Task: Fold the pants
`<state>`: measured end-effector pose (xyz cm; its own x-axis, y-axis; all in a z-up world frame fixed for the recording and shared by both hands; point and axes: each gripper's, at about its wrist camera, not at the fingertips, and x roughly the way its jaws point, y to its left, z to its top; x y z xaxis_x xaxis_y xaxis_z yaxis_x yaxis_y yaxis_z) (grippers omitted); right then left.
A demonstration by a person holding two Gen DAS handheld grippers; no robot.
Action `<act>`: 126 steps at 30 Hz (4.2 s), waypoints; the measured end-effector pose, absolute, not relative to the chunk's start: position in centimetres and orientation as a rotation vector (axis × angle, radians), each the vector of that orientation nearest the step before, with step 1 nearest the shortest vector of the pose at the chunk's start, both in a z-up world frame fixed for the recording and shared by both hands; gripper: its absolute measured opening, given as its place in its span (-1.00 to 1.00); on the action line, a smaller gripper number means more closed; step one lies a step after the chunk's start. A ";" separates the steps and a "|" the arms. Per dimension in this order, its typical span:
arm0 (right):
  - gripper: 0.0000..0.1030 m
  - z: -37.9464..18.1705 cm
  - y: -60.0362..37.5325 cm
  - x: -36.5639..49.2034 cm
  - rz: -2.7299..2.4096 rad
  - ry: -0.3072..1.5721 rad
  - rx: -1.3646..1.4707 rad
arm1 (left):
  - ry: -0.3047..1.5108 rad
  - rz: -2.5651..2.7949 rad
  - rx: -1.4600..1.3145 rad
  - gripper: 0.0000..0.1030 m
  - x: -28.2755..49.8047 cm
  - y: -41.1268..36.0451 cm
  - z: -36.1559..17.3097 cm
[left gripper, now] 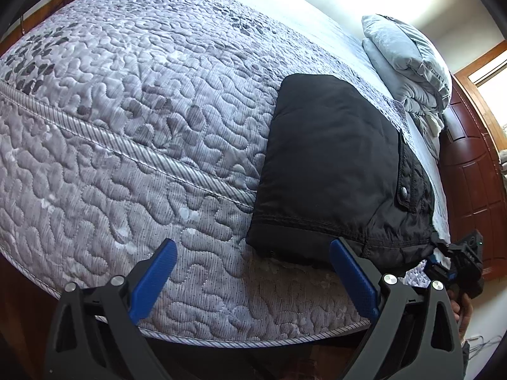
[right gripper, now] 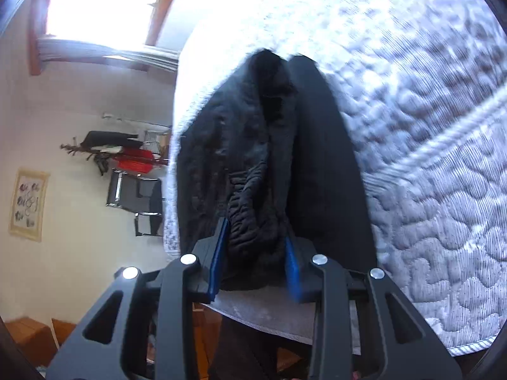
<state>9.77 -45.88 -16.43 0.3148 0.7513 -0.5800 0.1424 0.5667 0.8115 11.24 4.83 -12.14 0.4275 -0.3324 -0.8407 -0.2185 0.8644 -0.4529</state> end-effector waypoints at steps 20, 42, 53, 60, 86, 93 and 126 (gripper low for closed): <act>0.73 -12.0 -47.7 9.2 0.371 1.191 0.477 | 1.182 -0.261 -0.631 0.90 13.9 6.4 -11.0; 0.73 -14.3 -47.4 12.0 0.557 1.225 0.672 | 1.426 -0.647 -0.905 0.90 21.5 7.0 -17.8; 0.74 -16.8 -49.6 13.1 0.591 1.262 0.789 | 1.490 -0.781 -0.872 0.90 23.8 4.6 -19.4; 0.75 -17.5 -49.7 13.9 0.626 1.285 0.785 | 1.531 -0.829 -0.836 0.90 24.6 3.6 -19.9; 0.91 -21.3 -48.1 15.9 0.769 1.343 0.817 | 1.606 -0.762 -0.925 0.93 25.0 0.6 -20.8; 0.25 -20.2 -48.9 14.2 0.729 1.285 0.801 | 1.601 -0.695 -0.914 0.64 24.7 1.7 -21.1; -0.26 -7.8 -46.6 10.7 0.747 1.060 0.561 | 1.177 -0.844 -0.858 -0.33 25.9 1.2 -8.2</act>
